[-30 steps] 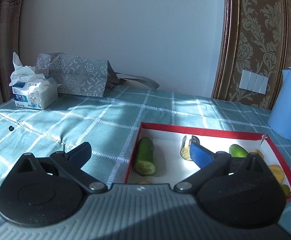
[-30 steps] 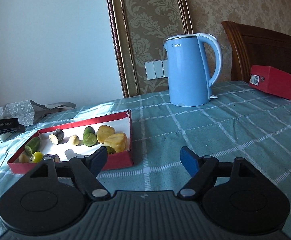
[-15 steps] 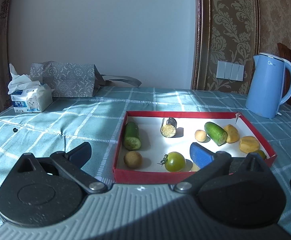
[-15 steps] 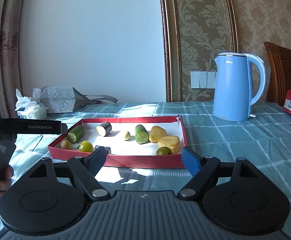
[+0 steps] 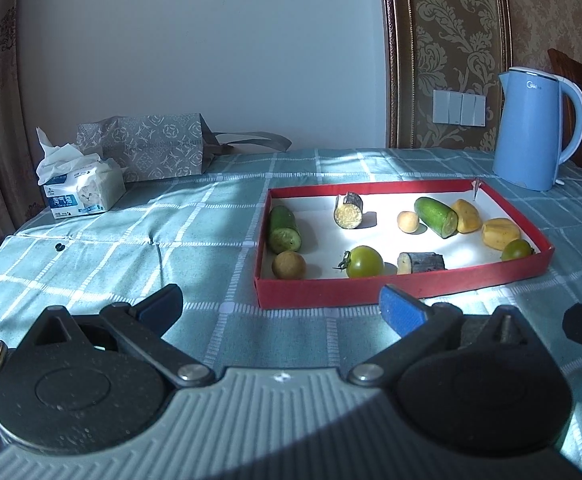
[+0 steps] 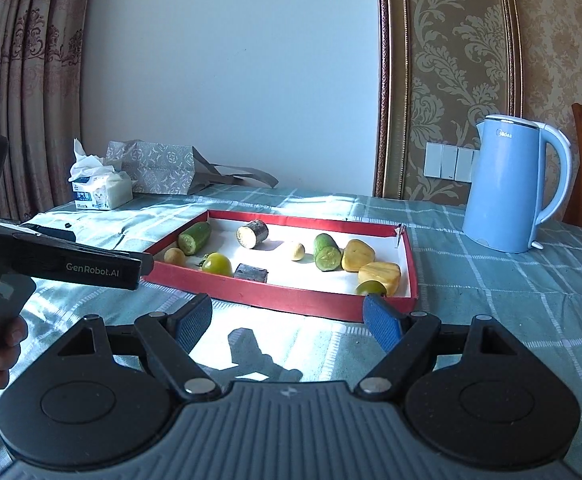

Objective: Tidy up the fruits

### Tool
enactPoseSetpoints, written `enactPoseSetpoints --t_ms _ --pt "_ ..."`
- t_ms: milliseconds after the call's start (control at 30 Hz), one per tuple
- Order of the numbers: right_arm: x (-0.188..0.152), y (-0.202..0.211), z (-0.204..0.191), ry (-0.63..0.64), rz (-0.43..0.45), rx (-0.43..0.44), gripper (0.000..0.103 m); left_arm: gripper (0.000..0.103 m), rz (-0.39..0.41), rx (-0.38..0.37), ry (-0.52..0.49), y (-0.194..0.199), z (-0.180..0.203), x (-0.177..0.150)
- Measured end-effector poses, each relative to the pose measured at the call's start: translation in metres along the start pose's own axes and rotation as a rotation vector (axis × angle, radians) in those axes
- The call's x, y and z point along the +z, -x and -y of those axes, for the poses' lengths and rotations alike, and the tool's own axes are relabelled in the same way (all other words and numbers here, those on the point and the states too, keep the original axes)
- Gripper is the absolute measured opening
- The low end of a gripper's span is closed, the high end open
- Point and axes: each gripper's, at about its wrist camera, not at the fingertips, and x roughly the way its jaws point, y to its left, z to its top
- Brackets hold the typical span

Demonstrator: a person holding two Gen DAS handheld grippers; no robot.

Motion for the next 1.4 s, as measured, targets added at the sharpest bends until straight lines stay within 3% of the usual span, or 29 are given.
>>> enactPoseSetpoints --t_ms 400,567,700,867,967,1033,1167,1400 --pt "-0.001 0.002 0.0 0.002 -0.003 -0.004 0.083 0.103 -0.009 -0.001 0.003 0.002 0.003 0.002" --pt "-0.001 0.002 -0.001 -0.001 -0.002 -0.004 0.083 0.103 -0.02 -0.038 0.027 0.001 0.0 0.002" --pt "-0.002 0.002 -0.001 -0.003 -0.002 -0.003 0.083 0.103 -0.008 0.03 0.025 0.004 0.005 0.003" --pt "-0.001 0.003 -0.001 -0.003 0.002 -0.006 0.083 0.103 -0.011 -0.063 0.09 0.006 -0.003 0.007" --pt "-0.001 0.003 -0.001 -0.003 0.003 -0.005 0.083 0.103 0.031 -0.092 0.128 0.009 -0.009 0.01" --pt "-0.001 0.003 -0.001 -0.003 0.003 -0.005 0.083 0.103 0.039 -0.046 0.112 0.011 -0.009 0.012" --pt "-0.001 0.003 -0.002 -0.006 0.005 -0.002 0.083 0.103 0.094 0.119 -0.009 0.015 0.0 0.012" --pt "-0.002 0.003 -0.004 -0.002 0.001 0.002 0.083 0.103 0.047 0.03 0.003 0.011 -0.002 0.01"
